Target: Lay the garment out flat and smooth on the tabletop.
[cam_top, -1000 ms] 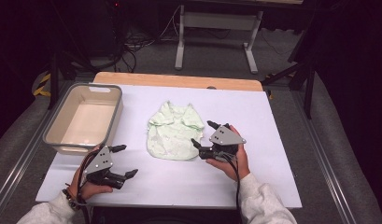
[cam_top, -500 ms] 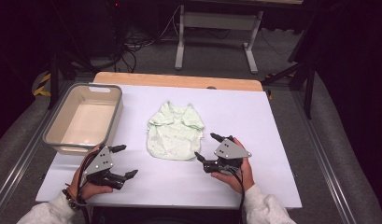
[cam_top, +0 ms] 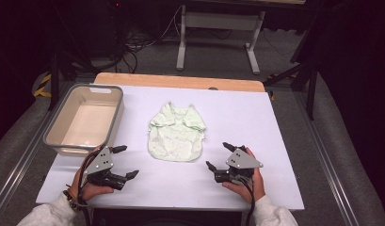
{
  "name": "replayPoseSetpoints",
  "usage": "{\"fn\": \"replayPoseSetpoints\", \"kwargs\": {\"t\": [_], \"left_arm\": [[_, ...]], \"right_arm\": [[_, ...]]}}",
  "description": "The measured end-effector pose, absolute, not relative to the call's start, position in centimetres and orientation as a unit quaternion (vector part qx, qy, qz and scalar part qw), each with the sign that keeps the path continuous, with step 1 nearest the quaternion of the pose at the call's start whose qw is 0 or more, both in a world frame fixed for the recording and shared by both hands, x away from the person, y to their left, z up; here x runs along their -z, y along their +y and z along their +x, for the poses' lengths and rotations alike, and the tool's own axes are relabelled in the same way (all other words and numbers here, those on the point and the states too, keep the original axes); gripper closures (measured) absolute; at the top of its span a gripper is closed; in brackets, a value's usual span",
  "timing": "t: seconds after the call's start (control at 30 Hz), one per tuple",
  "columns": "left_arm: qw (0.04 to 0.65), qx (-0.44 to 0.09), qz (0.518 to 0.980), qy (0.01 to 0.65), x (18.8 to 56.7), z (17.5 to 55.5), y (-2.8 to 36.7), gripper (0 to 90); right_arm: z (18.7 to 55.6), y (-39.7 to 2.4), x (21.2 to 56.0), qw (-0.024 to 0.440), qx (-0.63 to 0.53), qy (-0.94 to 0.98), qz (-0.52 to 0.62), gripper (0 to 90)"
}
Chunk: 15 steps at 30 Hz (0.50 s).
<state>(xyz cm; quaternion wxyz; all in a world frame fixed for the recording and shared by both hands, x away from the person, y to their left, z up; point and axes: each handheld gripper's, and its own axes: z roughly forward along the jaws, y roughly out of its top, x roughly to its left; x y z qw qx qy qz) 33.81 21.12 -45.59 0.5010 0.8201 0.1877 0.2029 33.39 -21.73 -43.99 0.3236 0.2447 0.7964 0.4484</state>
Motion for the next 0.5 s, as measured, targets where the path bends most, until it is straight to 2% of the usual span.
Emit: {"fn": "replayPoseSetpoints", "kwargs": {"t": [0.13,0.27,0.5], "left_arm": [[0.505,-0.199,0.818,0.193,45.6,34.0,21.3,8.8],[0.51,-0.191,0.815,0.196,45.6,34.1,21.4,8.8],[0.513,-0.19,0.814,0.195,45.5,34.3,21.5,8.8]], "right_arm": [[33.0,-22.3,44.8,0.321,-0.434,0.805,0.244,14.7],[32.9,-22.9,45.3,0.298,-0.442,0.805,0.261,14.7],[32.9,-23.3,45.1,0.308,-0.44,0.801,0.263,15.3]]}}
